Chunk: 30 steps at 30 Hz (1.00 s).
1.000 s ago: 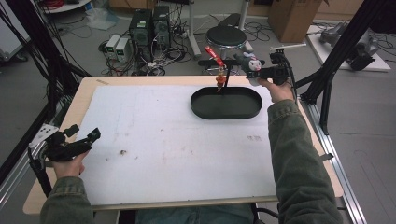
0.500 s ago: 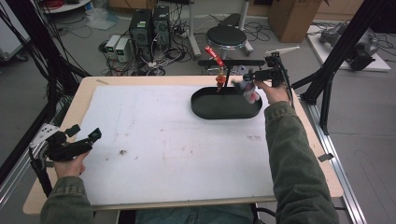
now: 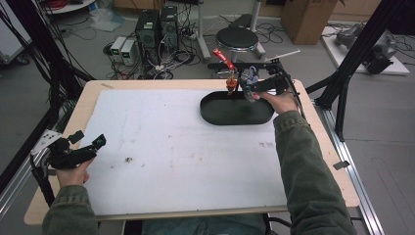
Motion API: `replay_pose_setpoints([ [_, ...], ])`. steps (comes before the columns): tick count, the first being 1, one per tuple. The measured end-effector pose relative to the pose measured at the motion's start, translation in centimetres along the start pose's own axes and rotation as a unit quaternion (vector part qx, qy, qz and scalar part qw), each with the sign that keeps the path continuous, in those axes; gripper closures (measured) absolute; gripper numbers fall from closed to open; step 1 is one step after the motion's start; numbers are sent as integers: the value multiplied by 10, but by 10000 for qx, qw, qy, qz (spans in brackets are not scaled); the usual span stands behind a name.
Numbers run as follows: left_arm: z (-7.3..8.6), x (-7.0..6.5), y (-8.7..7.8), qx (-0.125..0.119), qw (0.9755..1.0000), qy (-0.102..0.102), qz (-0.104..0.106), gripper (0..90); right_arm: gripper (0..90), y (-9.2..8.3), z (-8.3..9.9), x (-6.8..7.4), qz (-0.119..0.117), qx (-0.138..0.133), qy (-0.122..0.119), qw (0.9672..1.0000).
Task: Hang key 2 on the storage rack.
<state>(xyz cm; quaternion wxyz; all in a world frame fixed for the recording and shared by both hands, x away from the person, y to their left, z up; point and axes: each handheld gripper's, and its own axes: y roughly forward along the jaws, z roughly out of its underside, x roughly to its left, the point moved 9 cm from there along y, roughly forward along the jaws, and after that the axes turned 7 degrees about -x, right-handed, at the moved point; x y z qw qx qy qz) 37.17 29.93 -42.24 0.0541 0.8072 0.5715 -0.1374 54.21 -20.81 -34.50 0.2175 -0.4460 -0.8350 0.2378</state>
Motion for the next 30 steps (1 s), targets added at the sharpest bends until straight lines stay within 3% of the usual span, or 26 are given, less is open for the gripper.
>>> replay_pose_setpoints([
  [3,0,0,0,-11,10000,-12,-7,18,5,-2,3,10,-106,-231,-20,9997],
  [7,0,0,0,-5,10000,-10,9,18,6,-2,12,19,-121,-56,-286,9995],
  [12,0,0,0,-1,10000,-6,-10,18,6,-8,7,27,-265,-256,-278,9989],
  [17,0,0,0,-7,10000,0,-20,18,6,-12,10,27,-240,-204,-311,9990],
  [20,0,0,0,-20,10000,10,-22,18,6,-17,11,29,-226,-324,-285,9988],
  [25,0,0,0,-23,10000,-2,-14,18,6,-22,26,20,-157,-269,-208,9993],
  [28,0,-1,-1,-17,10000,1,-2,18,6,-25,34,15,-156,-342,-65,9993],
  [30,0,-1,-1,-12,10000,0,-1,18,6,-28,37,14,-209,-431,-111,9988],
])
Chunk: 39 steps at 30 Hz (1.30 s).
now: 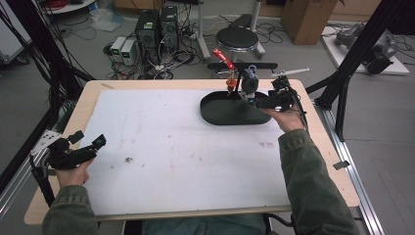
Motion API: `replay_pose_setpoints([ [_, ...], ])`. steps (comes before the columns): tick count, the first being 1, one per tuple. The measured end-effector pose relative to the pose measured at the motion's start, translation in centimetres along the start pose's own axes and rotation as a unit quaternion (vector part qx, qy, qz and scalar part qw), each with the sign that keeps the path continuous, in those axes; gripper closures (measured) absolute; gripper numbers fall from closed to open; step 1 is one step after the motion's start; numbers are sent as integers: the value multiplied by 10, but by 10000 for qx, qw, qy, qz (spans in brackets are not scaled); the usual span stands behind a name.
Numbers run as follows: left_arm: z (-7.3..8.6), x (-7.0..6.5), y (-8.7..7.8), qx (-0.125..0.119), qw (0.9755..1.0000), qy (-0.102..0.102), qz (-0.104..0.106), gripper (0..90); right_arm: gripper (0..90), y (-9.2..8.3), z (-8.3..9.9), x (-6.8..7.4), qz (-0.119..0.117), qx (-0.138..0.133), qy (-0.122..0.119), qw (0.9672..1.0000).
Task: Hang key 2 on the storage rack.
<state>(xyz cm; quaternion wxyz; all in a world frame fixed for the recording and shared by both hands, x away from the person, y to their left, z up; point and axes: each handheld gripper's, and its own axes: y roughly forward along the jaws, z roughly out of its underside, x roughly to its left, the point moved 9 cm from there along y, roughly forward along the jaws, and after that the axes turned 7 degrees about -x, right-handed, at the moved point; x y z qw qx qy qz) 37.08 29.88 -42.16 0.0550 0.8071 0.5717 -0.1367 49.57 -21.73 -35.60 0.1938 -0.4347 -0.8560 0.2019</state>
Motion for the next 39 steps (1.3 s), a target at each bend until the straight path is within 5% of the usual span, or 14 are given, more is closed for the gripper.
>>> replay_pose_setpoints([
  [24,10,-6,-3,349,9990,293,0,18,6,-34,52,-7,-95,-631,8,9980],
  [39,15,-15,-9,506,9981,344,78,18,6,-55,93,-23,-43,-844,301,9960],
])
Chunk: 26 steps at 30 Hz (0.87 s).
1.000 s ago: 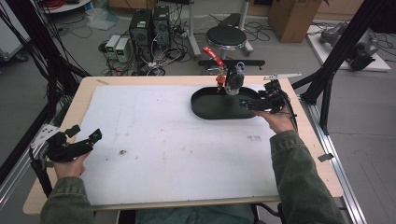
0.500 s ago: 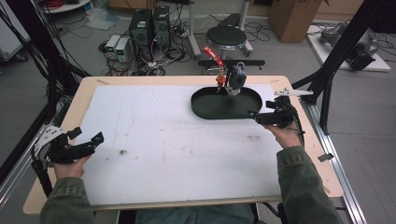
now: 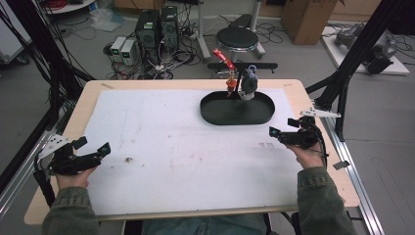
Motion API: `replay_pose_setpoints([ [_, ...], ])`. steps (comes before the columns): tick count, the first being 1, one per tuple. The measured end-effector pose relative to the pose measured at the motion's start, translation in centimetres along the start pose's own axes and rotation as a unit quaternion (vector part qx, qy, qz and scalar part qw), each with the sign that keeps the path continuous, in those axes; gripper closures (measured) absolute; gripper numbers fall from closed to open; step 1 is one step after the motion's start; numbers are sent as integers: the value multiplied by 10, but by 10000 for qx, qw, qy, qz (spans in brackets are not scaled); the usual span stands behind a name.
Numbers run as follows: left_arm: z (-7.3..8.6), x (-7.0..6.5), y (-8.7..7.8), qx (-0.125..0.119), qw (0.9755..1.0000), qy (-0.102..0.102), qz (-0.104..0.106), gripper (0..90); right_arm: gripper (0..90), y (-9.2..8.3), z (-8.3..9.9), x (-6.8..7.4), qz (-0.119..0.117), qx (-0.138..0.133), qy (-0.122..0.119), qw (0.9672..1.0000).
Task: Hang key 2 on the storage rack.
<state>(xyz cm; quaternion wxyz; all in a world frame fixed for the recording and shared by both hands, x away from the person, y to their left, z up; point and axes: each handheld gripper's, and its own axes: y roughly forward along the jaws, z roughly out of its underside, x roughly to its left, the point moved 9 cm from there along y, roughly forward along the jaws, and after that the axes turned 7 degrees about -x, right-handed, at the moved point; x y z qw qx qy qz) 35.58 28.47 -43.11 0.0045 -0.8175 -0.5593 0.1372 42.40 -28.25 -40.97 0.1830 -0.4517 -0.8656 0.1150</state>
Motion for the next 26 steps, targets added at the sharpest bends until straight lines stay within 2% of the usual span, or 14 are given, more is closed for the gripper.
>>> replay_pose_setpoints([
  [2,0,-2,0,12,10000,12,34,18,6,-4,5,-2,15,-42,13,10000],
  [6,3,-6,0,123,9998,40,123,17,6,-9,16,-5,48,38,-2,10000],
  [12,6,-4,0,210,9997,4,112,18,6,-13,31,-10,30,32,15,10000],
  [17,9,-5,0,319,9993,64,157,17,5,-14,46,-15,63,12,-114,9999],
  [22,11,-2,-3,382,9992,44,110,18,6,-19,55,-22,201,-191,-1,9996],
  [26,11,-2,-2,368,9993,30,108,18,6,-26,51,-27,281,-427,83,9987],
])
